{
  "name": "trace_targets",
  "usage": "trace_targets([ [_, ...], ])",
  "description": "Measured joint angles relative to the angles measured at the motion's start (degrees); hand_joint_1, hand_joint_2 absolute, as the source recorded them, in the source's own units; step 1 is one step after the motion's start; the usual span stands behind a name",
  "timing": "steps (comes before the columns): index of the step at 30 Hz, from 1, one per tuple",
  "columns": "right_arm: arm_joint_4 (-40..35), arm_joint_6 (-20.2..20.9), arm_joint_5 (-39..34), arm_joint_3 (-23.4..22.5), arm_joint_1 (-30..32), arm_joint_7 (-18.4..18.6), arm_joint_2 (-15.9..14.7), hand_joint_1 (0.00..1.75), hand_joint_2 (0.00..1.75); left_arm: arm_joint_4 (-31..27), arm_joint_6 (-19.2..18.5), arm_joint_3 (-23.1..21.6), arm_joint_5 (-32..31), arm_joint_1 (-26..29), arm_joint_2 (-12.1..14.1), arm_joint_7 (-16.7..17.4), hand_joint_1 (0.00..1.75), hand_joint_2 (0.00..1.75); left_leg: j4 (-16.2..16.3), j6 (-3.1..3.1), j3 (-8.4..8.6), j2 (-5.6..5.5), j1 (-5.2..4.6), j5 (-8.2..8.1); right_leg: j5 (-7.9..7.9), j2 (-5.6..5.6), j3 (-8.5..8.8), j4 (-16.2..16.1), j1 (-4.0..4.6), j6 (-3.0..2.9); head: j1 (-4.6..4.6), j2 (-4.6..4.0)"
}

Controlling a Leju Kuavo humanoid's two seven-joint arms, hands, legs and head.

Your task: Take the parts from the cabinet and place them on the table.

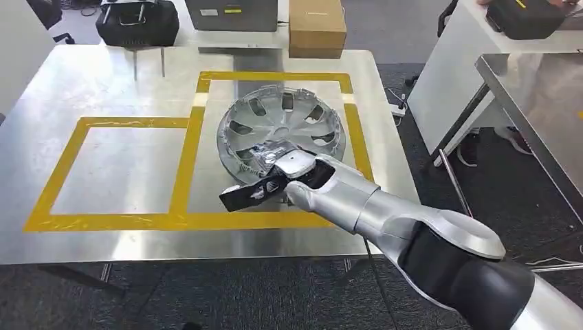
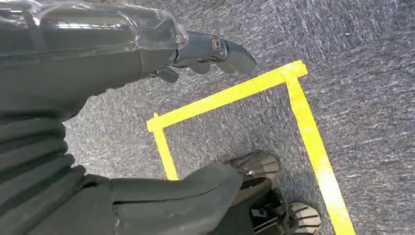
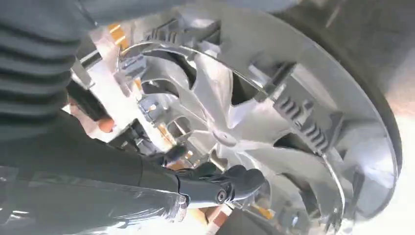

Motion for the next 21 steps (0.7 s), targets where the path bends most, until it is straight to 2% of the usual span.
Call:
trace_targets([
  [4,-2.4,-8.2,-7.7,-2.4,0.1,-2.7,0.0,0.00,0.00,0.0,-0.9,0.0,-0.1,0.0,0.2,-1.4,0.00,0.00,0.0,-0.06,0.04,0.02,0.01,0.04,0.01,0.01,0.02,0.0,0.01,-0.02,-0.07,0.00],
  [5,-3.6,-11.3,-9.9,-3.2,0.4,-3.8,-0.1,0.00,0.00,0.0,-0.9,0.0,-0.1,0.0,0.2,-1.6,0.00,0.00,0.0,-0.06,0.06,0.00,0.02,0.04,0.01,0.00,0.03,0.0,0.02,-0.02,-0.02,0.00],
  [7,-7.2,-22.0,-17.3,-5.9,2.3,-8.9,-0.3,0.00,0.00,0.0,-0.6,0.0,-0.1,0.1,0.3,-2.0,0.00,0.00,0.0,-0.06,0.09,-0.07,0.03,0.04,0.01,-0.03,0.06,0.0,0.03,-0.02,-0.04,0.00],
  [9,-14.5,-31.9,-26.2,-9.7,6.1,-14.5,-0.8,0.00,0.00,0.0,0.2,0.1,0.1,0.4,0.5,-2.6,0.00,0.00,0.0,-0.07,0.19,-0.23,0.06,0.04,0.00,-0.07,0.15,0.0,0.07,-0.03,-0.09,0.00],
  [11,-23.0,-36.6,-34.4,-12.9,11.3,-19.4,-1.4,0.00,0.00,0.0,1.3,0.2,0.8,0.9,0.6,-3.1,0.00,0.00,-0.1,-0.08,0.41,-0.54,0.11,0.01,-0.03,-0.17,0.39,0.0,0.12,-0.09,-0.09,0.00],
  [12,-28.2,-38.2,-38.7,-14.6,14.5,-22.7,-1.7,0.00,0.00,0.0,2.0,0.3,1.2,1.2,0.7,-3.3,0.00,0.00,0.0,-0.01,0.61,-0.83,-0.12,-0.04,0.02,-0.31,0.80,-0.7,0.00,0.26,-0.04,0.00],
  [14,-38.1,-39.0,-43.5,-17.6,22.0,-28.0,-2.9,0.00,0.00,-0.1,3.2,0.6,1.8,2.0,1.0,-3.6,0.00,0.00,-0.3,0.11,0.73,-1.30,0.00,0.06,0.04,-0.58,1.18,-1.0,0.05,0.49,-0.46,0.00],
  [15,-43.4,-39.0,-44.6,-18.9,25.5,-30.2,-3.7,0.00,0.00,-0.1,3.7,1.0,2.1,2.4,1.1,-3.7,0.00,0.00,-1.1,0.63,1.24,-1.36,0.58,0.45,-0.62,-0.61,0.97,-0.8,-0.02,0.79,-0.37,0.00],
  [16,-47.5,-39.0,-45.0,-19.9,28.1,-31.7,-4.5,0.00,0.00,-0.1,3.9,1.3,2.2,2.7,1.2,-3.7,0.00,0.00,-1.4,0.82,1.56,-1.36,0.52,0.69,-1.65,-0.50,0.81,0.3,-0.03,0.90,-0.18,0.00],
  [17,-51.1,-38.8,-45.8,-20.9,30.2,-32.8,-5.3,0.00,0.00,-0.1,4.1,1.4,2.3,2.9,1.3,-3.6,0.00,0.00,-1.4,0.96,1.63,-1.38,0.52,0.77,-3.80,-0.48,-0.54,3.7,-0.04,0.86,0.07,0.00],
  [18,-54.0,-38.3,-46.6,-21.9,32.6,-33.9,-6.1,0.00,0.00,-0.1,4.3,1.5,2.3,3.0,1.5,-3.6,0.00,0.00,-1.4,0.99,1.68,-1.58,0.50,0.79,-5.98,-0.48,-2.54,8.4,-0.03,0.83,0.31,0.00],
  [19,-56.7,-37.7,-47.3,-22.8,35.3,-35.3,-6.7,0.00,0.00,-0.1,4.4,1.7,2.3,3.1,1.6,-3.5,0.00,0.00,-1.4,0.99,1.73,-1.82,0.45,0.79,-7.58,-0.45,-4.47,12.7,-0.01,0.78,0.37,0.00],
  [20,-58.9,-37.1,-47.8,-23.7,38.5,-36.7,-7.3,0.00,0.00,-0.1,4.5,1.8,2.3,3.1,1.7,-3.3,0.00,0.00,-1.4,1.00,1.76,-2.13,0.35,0.78,-8.37,-0.38,-6.02,16.0,0.01,0.67,0.35,0.00],
  [21,-61.4,-36.4,-48.1,-24.7,41.5,-38.4,-8.0,0.00,0.00,-0.2,4.6,2.0,2.3,3.2,1.8,-3.2,0.00,0.00,-1.4,1.02,1.86,-2.38,0.30,0.75,-7.55,-0.36,-6.34,16.5,0.00,0.45,0.50,0.00],
])
